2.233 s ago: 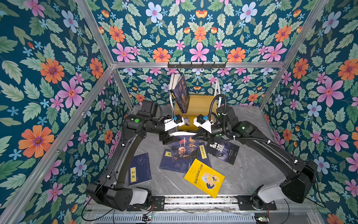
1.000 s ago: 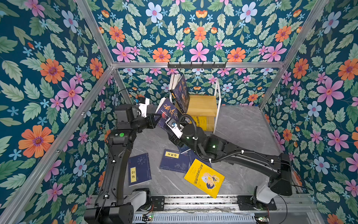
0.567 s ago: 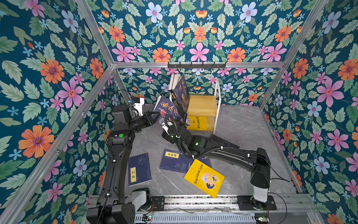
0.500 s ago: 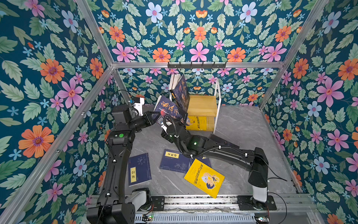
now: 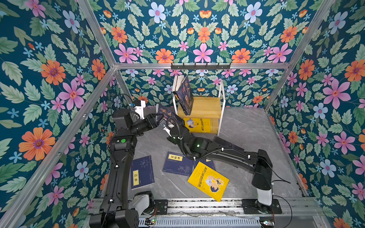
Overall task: Stacking books/files
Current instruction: Pick up the book from the books, then place the book on the bookshelf.
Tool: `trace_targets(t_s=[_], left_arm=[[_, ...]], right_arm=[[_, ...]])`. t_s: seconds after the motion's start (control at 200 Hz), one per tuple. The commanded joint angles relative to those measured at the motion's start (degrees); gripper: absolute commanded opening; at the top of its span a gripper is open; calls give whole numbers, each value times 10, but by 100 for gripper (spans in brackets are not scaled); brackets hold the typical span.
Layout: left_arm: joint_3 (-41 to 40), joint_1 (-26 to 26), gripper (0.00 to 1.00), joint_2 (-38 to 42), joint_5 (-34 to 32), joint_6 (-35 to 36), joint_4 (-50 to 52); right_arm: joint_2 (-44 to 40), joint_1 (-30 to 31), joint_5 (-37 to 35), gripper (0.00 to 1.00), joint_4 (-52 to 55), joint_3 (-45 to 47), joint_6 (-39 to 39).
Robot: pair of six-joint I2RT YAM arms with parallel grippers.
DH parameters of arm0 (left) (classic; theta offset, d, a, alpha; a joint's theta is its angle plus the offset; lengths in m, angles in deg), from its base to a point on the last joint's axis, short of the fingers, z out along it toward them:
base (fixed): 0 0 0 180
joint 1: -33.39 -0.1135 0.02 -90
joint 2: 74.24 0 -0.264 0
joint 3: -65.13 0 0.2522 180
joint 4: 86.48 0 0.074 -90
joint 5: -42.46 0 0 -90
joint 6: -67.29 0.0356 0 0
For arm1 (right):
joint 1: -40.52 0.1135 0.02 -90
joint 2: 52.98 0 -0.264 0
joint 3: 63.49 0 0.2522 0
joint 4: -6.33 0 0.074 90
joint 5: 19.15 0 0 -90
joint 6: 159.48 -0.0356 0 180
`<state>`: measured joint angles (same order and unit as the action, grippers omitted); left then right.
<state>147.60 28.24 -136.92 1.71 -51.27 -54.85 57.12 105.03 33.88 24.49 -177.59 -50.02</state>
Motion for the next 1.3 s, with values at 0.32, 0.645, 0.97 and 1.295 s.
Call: trace_targets(t_s=[0.32, 0.645, 0.97, 1.295], left_arm=[[-19, -29, 94, 5, -147, 271, 93], [-101, -31, 100, 16, -190, 336, 66], [-135, -33, 100, 25, -162, 334, 51], [-148, -30, 100, 25, -160, 317, 32]], right_arm=[[-215, -35, 59, 0, -120, 188, -113], [-271, -124, 99, 0, -196, 215, -166], [-183, -182, 48, 0, -325, 163, -141], [-50, -217, 49, 0, -361, 86, -143]])
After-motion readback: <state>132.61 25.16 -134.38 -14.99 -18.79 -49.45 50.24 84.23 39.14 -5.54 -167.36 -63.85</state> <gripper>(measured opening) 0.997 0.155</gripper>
